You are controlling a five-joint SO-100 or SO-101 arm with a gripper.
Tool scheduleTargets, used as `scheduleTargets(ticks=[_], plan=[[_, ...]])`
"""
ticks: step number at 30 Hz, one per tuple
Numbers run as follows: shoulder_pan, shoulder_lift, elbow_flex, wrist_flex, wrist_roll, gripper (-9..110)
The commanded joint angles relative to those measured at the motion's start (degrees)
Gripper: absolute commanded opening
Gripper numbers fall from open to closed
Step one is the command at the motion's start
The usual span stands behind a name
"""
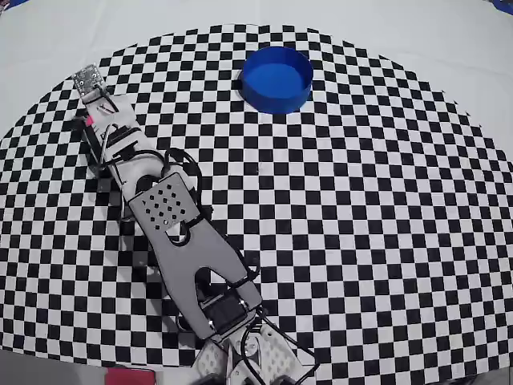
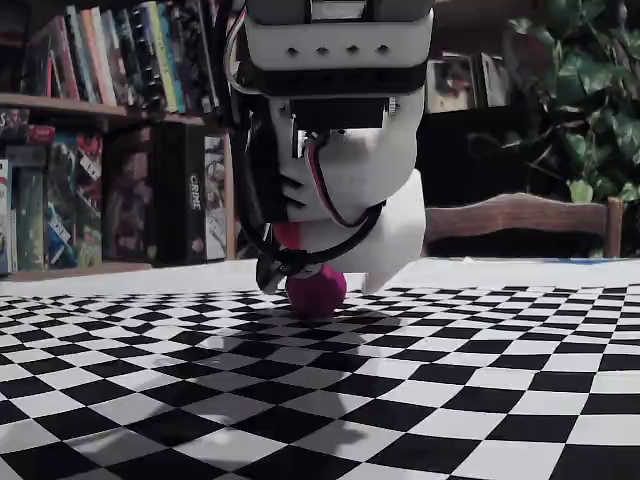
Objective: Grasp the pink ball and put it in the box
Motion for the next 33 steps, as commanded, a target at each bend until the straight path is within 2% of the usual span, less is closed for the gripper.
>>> scheduleTargets(ticks=[1, 28, 30, 33], plan=[[-0.44, 0.62, -3.25, 0.35, -0.53, 28], [-0.44, 0.18, -3.69, 0.35, -0.53, 28], [-0.44, 0.09, -3.69, 0.35, -0.53, 23], [-0.44, 0.00, -3.69, 0.35, -0.53, 4]])
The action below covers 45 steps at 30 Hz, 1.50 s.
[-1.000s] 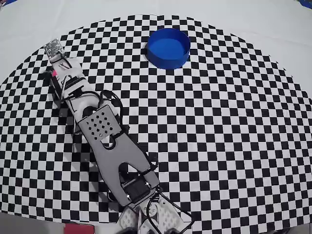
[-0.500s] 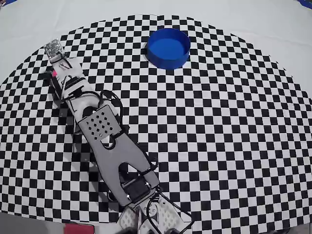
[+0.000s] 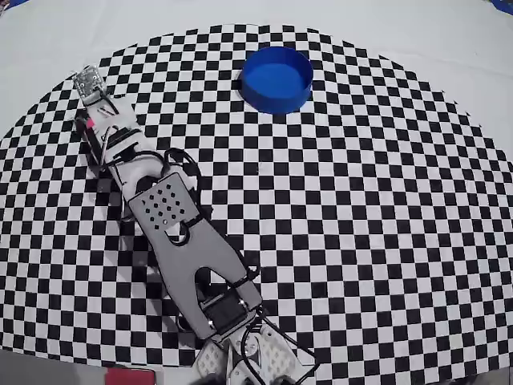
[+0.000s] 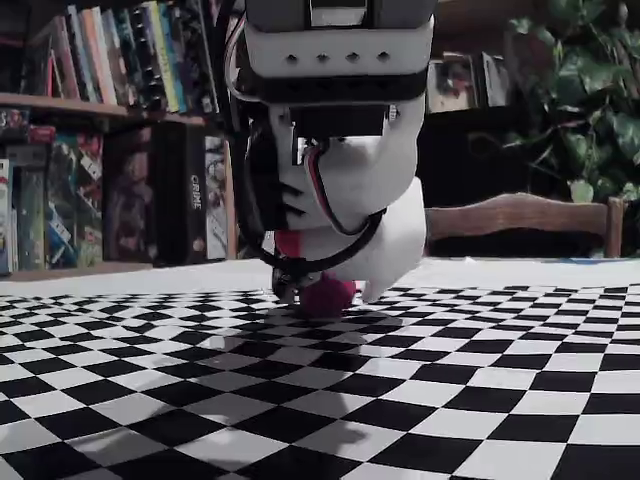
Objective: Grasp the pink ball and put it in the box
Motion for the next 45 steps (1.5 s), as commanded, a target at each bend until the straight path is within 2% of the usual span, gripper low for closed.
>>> scheduleTargets(ticks=[1, 22, 45], plan=[[-0.44, 0.62, -3.69, 0.18, -0.53, 0], [-0.26, 3.34, -2.55, 0.26, -0.09, 0], [1.32, 19.42, 11.43, 0.26, 0.18, 0]])
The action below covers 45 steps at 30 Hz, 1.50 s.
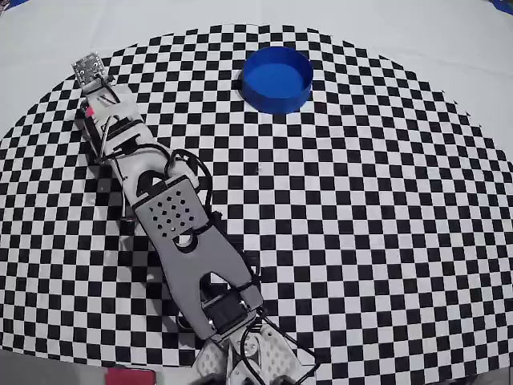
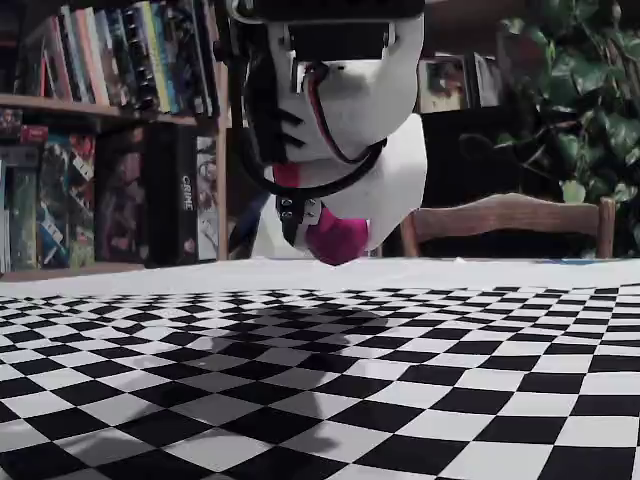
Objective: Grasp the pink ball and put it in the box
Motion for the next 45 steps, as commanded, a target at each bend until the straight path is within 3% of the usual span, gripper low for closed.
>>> scheduleTargets(ticks=[1, 45], plan=[[0.44, 7.29, 1.58, 0.26, 0.18, 0], [9.14, 57.30, 47.90, 0.09, 0.00, 0]])
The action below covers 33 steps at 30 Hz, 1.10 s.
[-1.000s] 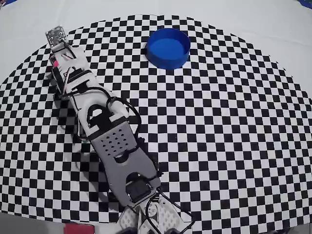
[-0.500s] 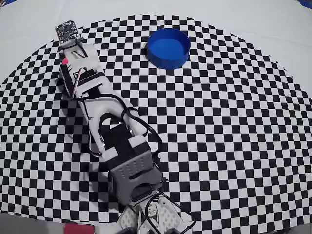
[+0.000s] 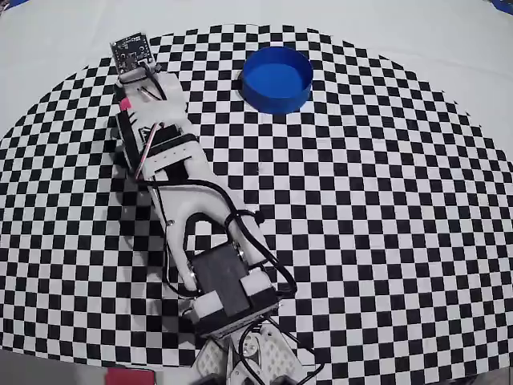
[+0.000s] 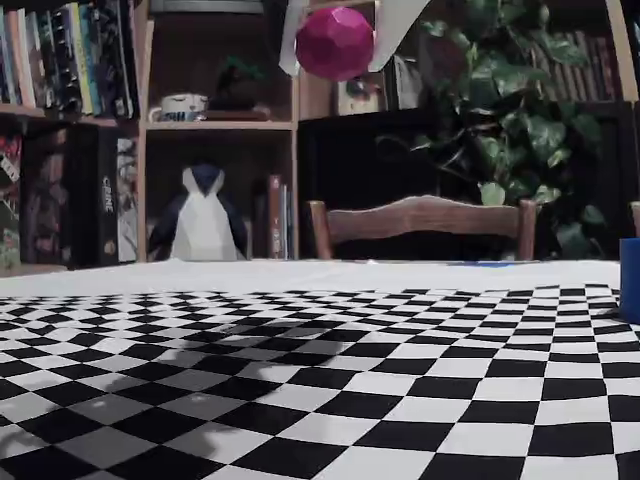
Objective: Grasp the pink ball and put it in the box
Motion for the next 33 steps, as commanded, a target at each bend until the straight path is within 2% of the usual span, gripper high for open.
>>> scheduleTargets(ticks=[1, 33], plan=[[1.23, 4.75, 0.62, -0.09, 0.00, 0], [19.86, 9.76, 3.78, -0.26, 0.09, 0]])
